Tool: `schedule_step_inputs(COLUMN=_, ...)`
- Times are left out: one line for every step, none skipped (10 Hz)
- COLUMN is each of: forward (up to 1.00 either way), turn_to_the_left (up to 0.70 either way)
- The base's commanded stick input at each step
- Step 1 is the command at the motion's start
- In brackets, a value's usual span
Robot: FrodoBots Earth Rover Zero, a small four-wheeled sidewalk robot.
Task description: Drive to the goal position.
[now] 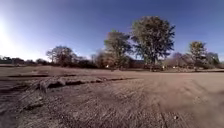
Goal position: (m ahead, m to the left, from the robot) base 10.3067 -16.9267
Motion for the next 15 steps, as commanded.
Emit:
schedule_step_inputs(forward=0.50, turn_to_the_left=-0.13)
schedule_step_inputs(forward=0.50, turn_to_the_left=-0.38)
schedule_step_inputs(forward=0.50, turn_to_the_left=-0.45)
schedule_step_inputs(forward=0.50, turn_to_the_left=-0.49)
schedule_step_inputs(forward=0.50, turn_to_the_left=-0.49)
schedule_step_inputs(forward=0.50, turn_to_the_left=-0.08)
schedule_step_inputs(forward=0.50, turn_to_the_left=-0.03)
schedule_step_inputs(forward=0.50, turn_to_the_left=0.00)
schedule_step_inputs(forward=0.50, turn_to_the_left=0.00)
schedule_step_inputs(forward=0.50, turn_to_the_left=0.00)
schedule_step_inputs(forward=0.50, turn_to_the_left=0.00)
schedule_step_inputs(forward=0.50, turn_to_the_left=0.00)
schedule_step_inputs(forward=0.50, turn_to_the_left=-0.07)
schedule_step_inputs(forward=0.50, turn_to_the_left=-0.14)
schedule_step_inputs(forward=0.50, turn_to_the_left=-0.24)
